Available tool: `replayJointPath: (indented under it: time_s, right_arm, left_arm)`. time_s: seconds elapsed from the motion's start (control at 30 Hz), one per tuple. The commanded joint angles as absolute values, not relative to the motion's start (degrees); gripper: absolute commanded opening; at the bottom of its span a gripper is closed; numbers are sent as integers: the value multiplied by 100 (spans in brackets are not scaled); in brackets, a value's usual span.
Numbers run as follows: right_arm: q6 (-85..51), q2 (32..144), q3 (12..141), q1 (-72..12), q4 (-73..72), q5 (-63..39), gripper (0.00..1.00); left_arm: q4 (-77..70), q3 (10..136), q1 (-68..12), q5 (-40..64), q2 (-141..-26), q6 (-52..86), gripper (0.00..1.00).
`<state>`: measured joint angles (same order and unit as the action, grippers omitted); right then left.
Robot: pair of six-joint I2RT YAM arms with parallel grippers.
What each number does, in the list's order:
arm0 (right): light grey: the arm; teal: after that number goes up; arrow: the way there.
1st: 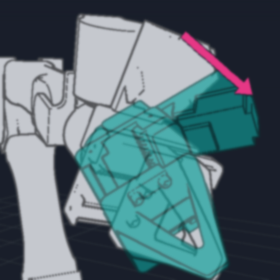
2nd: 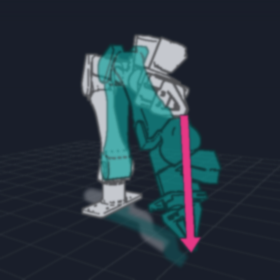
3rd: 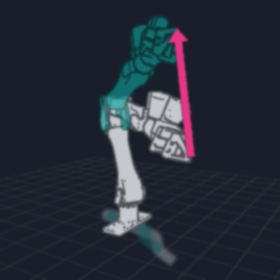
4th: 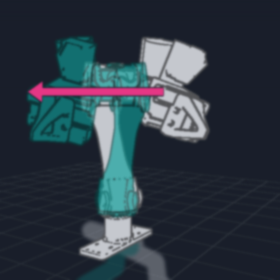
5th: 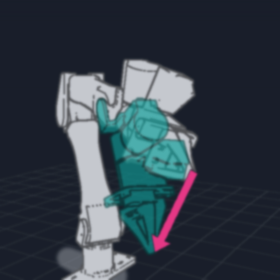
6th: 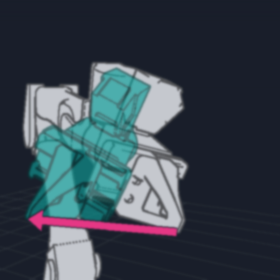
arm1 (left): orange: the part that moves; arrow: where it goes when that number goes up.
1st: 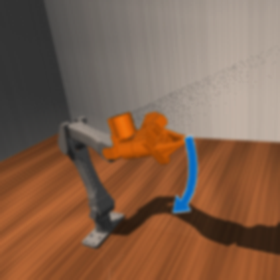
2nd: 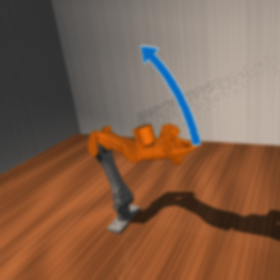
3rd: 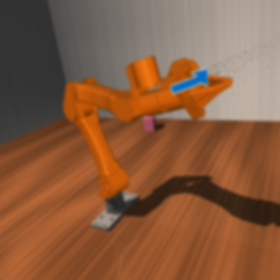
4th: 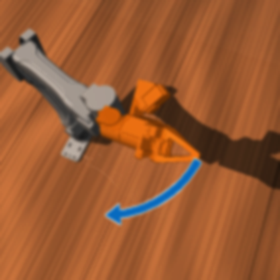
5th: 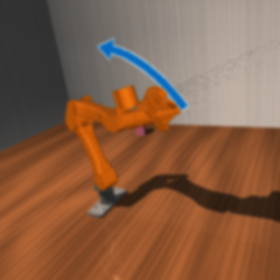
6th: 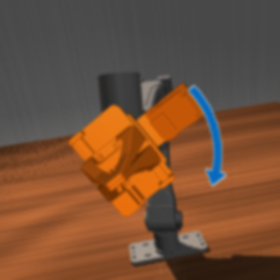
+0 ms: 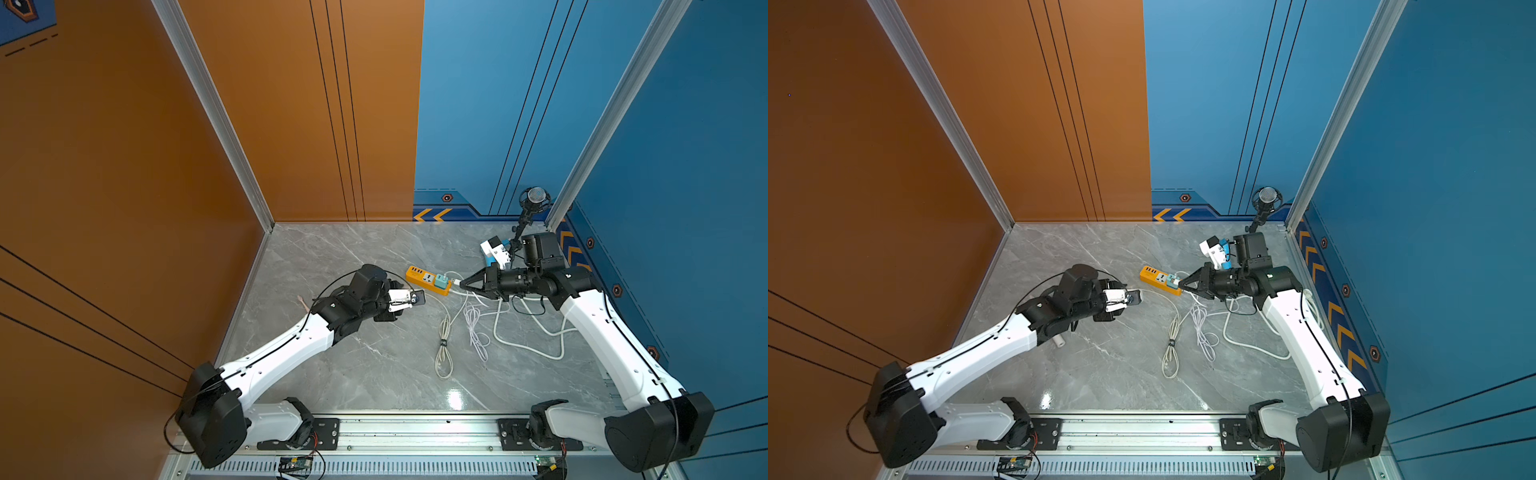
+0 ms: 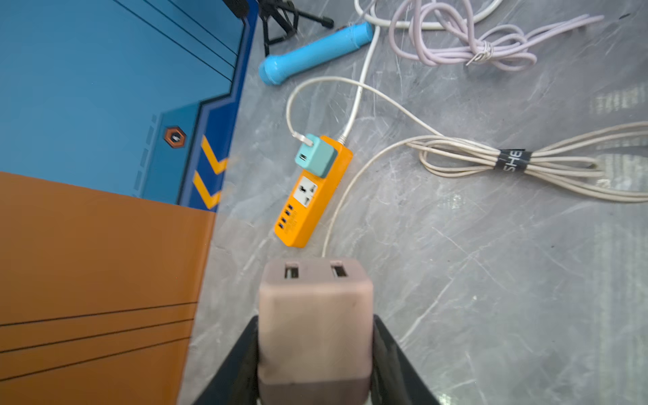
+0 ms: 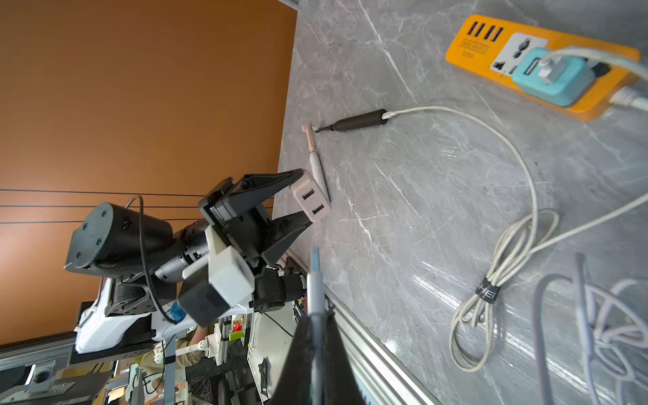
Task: Charge the electric toothbrush
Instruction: Pick up the plug from the center of the board, then insert the charging cable into the plug.
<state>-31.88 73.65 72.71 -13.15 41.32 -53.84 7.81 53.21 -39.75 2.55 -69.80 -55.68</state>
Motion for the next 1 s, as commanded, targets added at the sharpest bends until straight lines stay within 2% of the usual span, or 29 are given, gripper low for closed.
replayJointPath:
  time_s: [0.0,0.17,0.37,0.67,0.97]
  right_arm:
    - [-3877,7568,7685,-1583,3754,-5991,1]
    - [-4635,7885,8131,-1932,3560,-6217,0]
    - [-5493,7922,8288,-1994,2998,-6235,0]
    - [-6323,7975,8295,-2061,1841,-6196,1]
    - [-6264,7886,8161,-2197,1855,-6205,0]
  left_arm:
    - [-524,5016,-3961,38,-6729,-7121,28]
    - [-1767,4785,-4112,-194,-6480,-8368,23]
    - [-2736,4788,-4263,-262,-6505,-8988,21]
    - [-2725,5070,-4277,-76,-6516,-8608,21]
    - [-2716,5285,-4103,147,-6522,-7830,22]
